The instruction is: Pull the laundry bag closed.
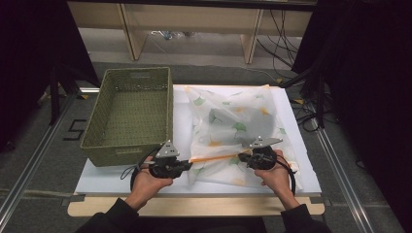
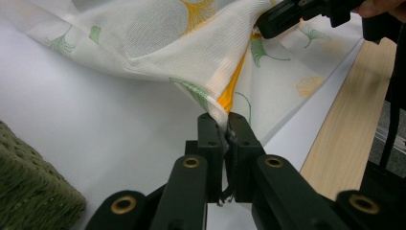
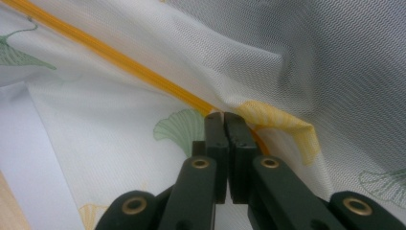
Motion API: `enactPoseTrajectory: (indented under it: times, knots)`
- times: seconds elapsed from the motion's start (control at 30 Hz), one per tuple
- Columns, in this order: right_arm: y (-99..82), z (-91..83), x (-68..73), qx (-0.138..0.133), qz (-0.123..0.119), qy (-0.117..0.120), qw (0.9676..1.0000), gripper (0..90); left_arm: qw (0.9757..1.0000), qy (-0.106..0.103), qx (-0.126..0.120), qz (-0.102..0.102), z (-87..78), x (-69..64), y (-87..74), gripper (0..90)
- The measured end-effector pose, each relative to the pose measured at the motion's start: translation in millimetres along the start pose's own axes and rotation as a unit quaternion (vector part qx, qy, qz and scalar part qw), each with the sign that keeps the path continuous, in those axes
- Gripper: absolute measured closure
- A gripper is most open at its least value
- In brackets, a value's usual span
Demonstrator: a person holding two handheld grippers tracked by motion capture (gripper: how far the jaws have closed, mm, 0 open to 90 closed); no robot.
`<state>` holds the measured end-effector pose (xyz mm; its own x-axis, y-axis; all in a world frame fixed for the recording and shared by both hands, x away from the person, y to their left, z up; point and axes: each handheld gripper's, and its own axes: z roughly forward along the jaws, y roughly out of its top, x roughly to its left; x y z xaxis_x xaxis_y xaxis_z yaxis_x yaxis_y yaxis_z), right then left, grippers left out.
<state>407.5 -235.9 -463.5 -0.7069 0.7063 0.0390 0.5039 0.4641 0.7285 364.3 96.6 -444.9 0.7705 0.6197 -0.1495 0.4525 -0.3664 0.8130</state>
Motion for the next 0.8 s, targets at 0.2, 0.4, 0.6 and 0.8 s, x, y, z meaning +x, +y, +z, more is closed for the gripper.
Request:
enactPoseTrajectory:
  times: [0.2,0.4,0.6,0.8]
  knots:
    - [-4.9,-4.0,-5.6,-0.001,0.003,-0.01,0.9999,90.0,0.9999,0.005,0.009,0.008,-2.2,1.2,-0.2,85.9]
    - [-10.7,-11.2,-10.9,0.003,0.022,-0.016,0.9996,90.0,1.0,0.004,0.001,0.006,-2.4,0.7,-0.5,85.9]
    - [-18.4,-18.0,-16.6,-0.001,0.024,-0.026,0.9994,90.0,0.9999,0.005,0.009,0.008,-4.8,2.5,-0.7,85.9]
    - [-23.9,-25.5,-20.0,-0.002,0.03,-0.036,0.9989,90.0,1.0,0.007,0.002,0.005,-5.0,2.5,-1.9,86.0]
